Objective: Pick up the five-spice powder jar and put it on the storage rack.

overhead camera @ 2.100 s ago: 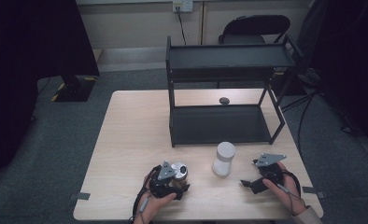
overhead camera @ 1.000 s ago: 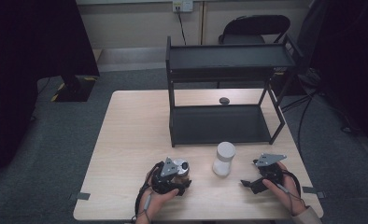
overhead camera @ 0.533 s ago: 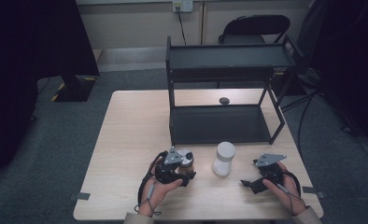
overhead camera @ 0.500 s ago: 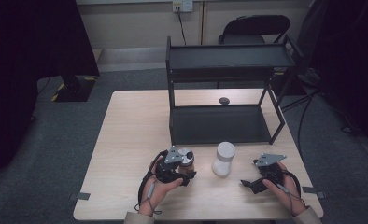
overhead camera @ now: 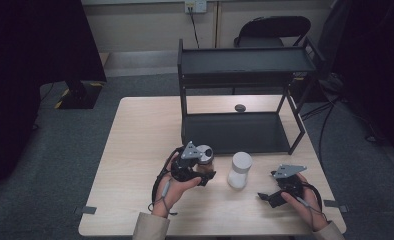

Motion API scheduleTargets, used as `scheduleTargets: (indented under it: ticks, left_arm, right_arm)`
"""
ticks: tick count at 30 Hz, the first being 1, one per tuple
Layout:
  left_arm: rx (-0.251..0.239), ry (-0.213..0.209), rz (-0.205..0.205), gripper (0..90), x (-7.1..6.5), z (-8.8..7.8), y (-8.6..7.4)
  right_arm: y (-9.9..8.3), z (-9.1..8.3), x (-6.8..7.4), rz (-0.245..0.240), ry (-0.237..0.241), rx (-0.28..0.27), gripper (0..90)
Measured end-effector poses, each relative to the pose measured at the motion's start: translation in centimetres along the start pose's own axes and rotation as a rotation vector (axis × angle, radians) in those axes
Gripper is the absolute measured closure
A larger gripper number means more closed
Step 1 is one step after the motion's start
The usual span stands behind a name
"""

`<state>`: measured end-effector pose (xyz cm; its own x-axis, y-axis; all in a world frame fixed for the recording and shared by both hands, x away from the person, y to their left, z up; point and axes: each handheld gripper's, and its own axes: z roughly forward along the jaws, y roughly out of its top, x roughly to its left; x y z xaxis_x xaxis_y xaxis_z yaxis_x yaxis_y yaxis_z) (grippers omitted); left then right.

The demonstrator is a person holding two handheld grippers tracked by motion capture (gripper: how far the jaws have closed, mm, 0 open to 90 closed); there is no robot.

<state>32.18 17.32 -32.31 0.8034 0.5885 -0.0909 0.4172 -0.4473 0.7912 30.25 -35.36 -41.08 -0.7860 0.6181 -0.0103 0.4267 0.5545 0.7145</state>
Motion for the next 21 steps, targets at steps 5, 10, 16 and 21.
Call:
scheduleTargets:
  ticks: [5, 10, 16, 21]
  left_arm:
    - [0.008, 0.002, 0.012, 29.9, 0.3, -0.1, 1.7]
    - [0.003, -0.002, 0.013, 29.9, 0.5, 0.0, 2.9]
    - [0.005, -0.007, 0.020, 29.9, 0.6, 0.3, 4.4]
    - [0.000, -0.006, 0.024, 29.9, 0.6, 0.2, 5.8]
  right_arm:
    - [0.0, 0.0, 0.0, 0.000, 0.000, 0.000, 0.0]
    - [0.0, 0.0, 0.0, 0.000, 0.000, 0.000, 0.0]
    - [0.0, 0.0, 0.0, 0.000, 0.000, 0.000, 0.0]
    - [0.0, 0.0, 0.0, 0.000, 0.000, 0.000, 0.0]
